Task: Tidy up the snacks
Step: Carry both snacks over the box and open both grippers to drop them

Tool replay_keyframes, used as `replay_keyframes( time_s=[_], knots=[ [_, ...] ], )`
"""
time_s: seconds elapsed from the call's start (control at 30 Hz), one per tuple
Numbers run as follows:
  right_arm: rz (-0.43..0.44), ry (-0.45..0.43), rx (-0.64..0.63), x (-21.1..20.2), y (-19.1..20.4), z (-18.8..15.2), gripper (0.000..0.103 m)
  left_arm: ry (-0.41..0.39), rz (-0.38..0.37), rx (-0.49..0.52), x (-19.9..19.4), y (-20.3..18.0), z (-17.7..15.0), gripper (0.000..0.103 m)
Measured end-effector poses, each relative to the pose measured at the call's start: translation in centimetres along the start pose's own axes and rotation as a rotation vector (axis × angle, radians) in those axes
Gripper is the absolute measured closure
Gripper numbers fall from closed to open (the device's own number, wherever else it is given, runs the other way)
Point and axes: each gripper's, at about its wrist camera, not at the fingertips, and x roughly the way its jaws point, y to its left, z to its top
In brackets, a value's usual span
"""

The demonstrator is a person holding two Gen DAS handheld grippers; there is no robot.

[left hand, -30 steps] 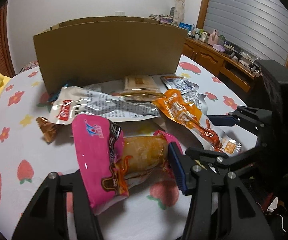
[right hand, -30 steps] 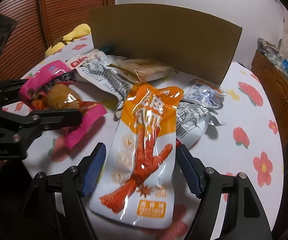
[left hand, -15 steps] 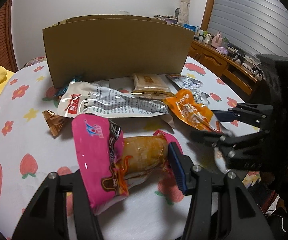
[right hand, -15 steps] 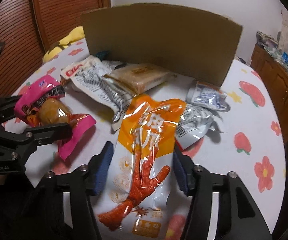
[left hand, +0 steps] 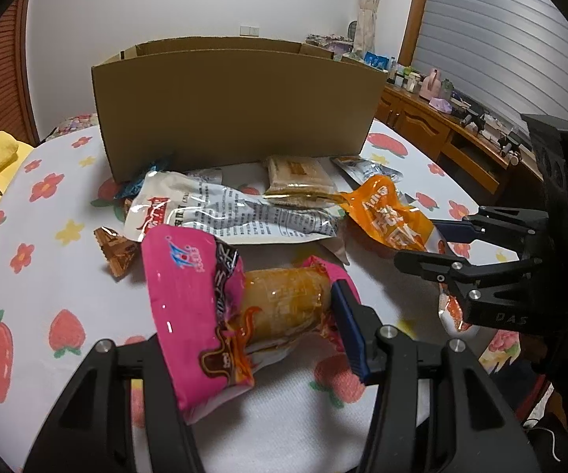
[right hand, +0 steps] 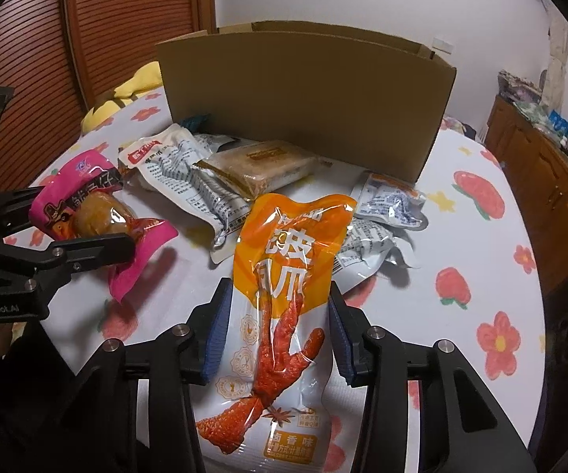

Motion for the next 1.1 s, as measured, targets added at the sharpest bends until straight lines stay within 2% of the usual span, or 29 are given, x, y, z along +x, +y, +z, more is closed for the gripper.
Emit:
replay_keyframes(
  time_s=[0.33,0.57,0.73,1.1],
  knots=[
    [-0.027,-0.05,-0.009,-2.4,-0.6,0.6,0.057,-0.041,0.0,0.0,-1.8,-0.1,0.9,0.05],
    [-0.029,-0.096,-0.011,-3.8,-0.9,1.4,0.057,-0.068,0.007,0.012,-2.7,0.1,3.0,0.05],
    [-0.034,-0.134,-0.02,-5.0,-1.2,3.0,0.057,-0.102,0.011,0.025,-3.6,0.3,4.9,0.05],
    [-0.038,-0.211,-0.05,-6.4,-1.9,8.1,0.056,-0.128,0.036,0.074,-2.8,1.1,10.5,0.05]
  ],
)
